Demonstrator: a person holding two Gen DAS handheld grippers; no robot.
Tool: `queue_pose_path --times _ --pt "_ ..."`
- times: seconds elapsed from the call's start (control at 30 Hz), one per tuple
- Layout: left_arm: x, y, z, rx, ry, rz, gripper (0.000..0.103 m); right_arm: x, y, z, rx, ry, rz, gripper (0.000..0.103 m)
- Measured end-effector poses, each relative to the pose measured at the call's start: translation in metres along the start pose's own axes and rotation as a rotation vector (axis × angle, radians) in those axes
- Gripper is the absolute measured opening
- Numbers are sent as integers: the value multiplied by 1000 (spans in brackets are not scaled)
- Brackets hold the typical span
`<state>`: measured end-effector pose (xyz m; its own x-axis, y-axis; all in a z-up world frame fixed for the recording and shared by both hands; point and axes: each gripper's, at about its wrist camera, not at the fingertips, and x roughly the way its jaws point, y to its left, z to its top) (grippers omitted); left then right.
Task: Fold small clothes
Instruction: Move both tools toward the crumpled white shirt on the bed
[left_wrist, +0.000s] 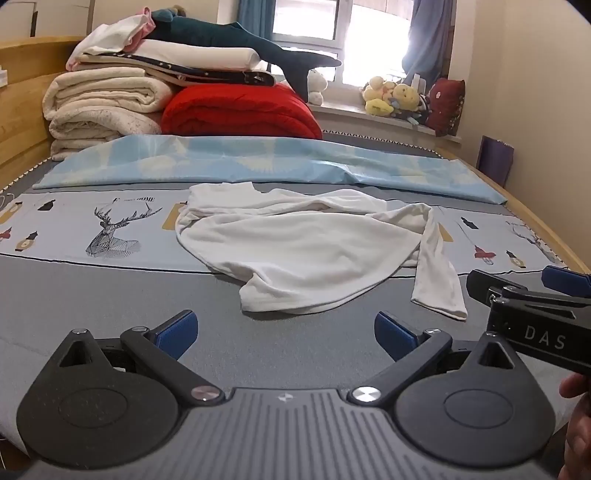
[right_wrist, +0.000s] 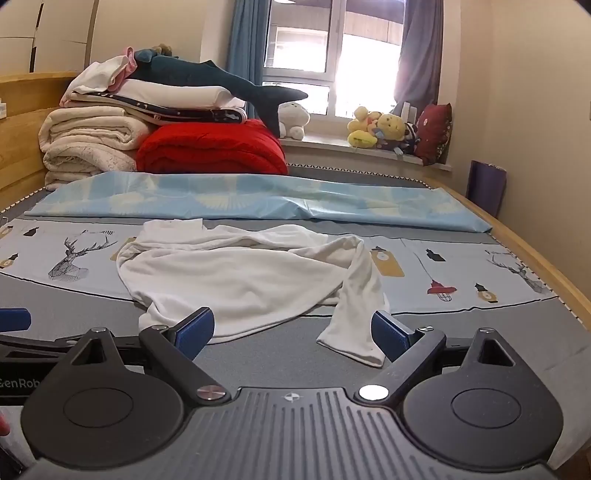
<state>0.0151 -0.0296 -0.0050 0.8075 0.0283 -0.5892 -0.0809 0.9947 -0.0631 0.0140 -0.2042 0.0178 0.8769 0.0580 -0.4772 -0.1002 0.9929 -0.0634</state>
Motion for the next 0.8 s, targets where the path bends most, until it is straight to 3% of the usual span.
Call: queue_pose_path --times 0.7,0.8 --pt "4 1 -1 6 23 -9 102 1 0 2 5 -10 -11 92" --pt "6 3 1 -2 27 -13 102 -3 -7 11 22 -6 -11 87"
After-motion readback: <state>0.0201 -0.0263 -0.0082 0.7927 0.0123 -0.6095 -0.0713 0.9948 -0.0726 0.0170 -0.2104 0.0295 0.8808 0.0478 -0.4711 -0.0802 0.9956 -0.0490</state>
